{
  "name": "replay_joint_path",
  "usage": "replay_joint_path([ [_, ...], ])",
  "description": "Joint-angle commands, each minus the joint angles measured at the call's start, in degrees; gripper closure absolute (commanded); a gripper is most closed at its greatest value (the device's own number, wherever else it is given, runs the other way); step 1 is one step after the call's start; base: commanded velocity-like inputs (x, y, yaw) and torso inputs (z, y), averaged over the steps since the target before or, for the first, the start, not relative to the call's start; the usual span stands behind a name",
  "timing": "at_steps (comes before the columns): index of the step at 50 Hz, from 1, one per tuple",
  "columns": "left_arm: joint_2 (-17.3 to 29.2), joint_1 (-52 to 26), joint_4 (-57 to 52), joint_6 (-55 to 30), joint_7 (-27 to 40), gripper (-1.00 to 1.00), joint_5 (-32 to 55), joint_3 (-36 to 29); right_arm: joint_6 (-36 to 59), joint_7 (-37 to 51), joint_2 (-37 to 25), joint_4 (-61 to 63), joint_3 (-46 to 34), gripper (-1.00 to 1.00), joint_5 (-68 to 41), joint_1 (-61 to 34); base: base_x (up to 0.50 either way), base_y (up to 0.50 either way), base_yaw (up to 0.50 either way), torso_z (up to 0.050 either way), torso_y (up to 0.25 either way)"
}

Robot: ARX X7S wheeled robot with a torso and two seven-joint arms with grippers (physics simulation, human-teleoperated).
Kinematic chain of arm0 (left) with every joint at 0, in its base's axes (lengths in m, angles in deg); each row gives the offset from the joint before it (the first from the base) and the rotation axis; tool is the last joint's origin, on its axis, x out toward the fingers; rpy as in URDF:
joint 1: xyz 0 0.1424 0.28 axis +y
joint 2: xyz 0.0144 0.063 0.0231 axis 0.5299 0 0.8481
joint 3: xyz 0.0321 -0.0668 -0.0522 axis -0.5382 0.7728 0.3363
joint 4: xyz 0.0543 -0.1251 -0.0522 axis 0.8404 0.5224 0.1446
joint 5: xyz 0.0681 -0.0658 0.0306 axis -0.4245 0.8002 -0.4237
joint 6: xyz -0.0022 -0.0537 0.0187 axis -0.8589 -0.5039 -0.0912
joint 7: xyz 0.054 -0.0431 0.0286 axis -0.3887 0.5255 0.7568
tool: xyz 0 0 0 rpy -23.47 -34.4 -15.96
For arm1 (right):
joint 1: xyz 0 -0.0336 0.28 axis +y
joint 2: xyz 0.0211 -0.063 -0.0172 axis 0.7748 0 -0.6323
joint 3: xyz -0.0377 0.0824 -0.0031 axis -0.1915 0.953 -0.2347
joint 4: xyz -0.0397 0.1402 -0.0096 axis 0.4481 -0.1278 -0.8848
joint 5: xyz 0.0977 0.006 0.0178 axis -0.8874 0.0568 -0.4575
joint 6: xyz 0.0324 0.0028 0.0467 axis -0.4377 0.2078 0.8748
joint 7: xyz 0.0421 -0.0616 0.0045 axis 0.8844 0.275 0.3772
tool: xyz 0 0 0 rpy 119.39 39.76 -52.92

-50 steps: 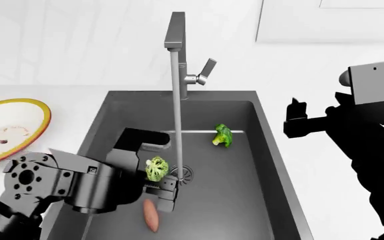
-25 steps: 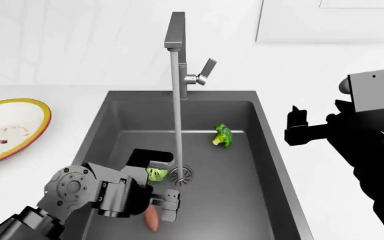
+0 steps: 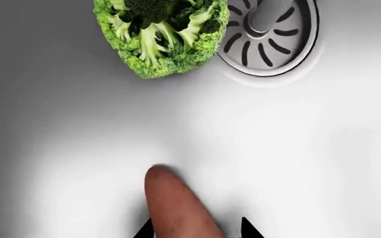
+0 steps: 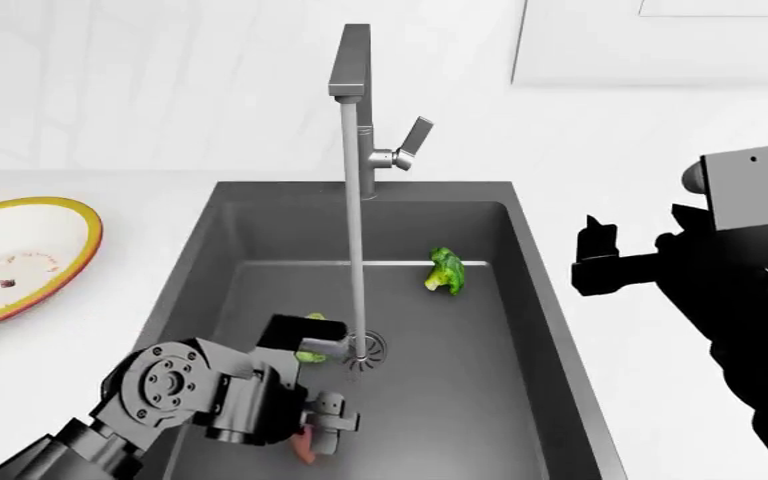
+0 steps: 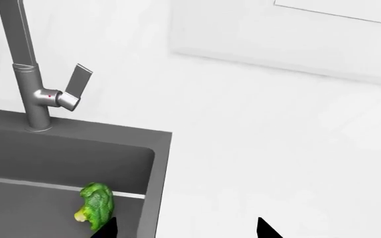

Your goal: Pick the sweet potatos and broccolis from the sink and place them in one bowl. Place the broccoli in the other bowl. Then turn off the sink faucet.

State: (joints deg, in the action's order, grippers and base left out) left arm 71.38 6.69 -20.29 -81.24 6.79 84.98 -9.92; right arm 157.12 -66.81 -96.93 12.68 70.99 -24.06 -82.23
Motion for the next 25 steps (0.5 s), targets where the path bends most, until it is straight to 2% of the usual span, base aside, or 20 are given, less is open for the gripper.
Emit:
replay_joint_path([
  [1,1.63,-0.70,-1.18,2.31,2.86,1.00,3.87,3.81,0.32,-0.51,0.13,0.90,1.08,-1.00,-0.46,0.97,0.00,0.00,0.00,0.000,0.000],
  [3,3.30,-1.50,-4.04,2.74,2.12,1.00,1.83,3.37,-0.26,-0.48,-0.02,0.09,1.32,-1.00,-0.37,0.67,0.00,0.00,0.00,0.000,0.000],
  [4,3.26,-1.18,-2.75,2.19,3.81,1.00,4.79,4.70,-0.16,-0.45,-0.04,-0.07,1.34,-1.00,-0.42,0.42,0.00,0.00,0.00,0.000,0.000],
  [12,8.04,-1.70,-12.80,1.67,5.75,1.00,6.88,6.96,0.23,-0.04,-0.18,-0.03,0.91,-1.00,-0.92,-0.90,0.00,0.00,0.00,0.000,0.000],
  [19,9.99,-2.71,-17.02,1.93,8.65,1.00,10.04,9.36,-0.38,0.29,0.14,-0.94,-0.26,-1.00,-1.19,-1.40,0.00,0.00,0.00,0.000,0.000],
  [25,11.99,-4.30,-22.77,2.84,4.54,1.00,5.89,10.01,-1.14,0.54,0.46,-1.39,-0.52,-1.00,-1.33,-1.18,0.00,0.00,0.00,0.000,0.000],
])
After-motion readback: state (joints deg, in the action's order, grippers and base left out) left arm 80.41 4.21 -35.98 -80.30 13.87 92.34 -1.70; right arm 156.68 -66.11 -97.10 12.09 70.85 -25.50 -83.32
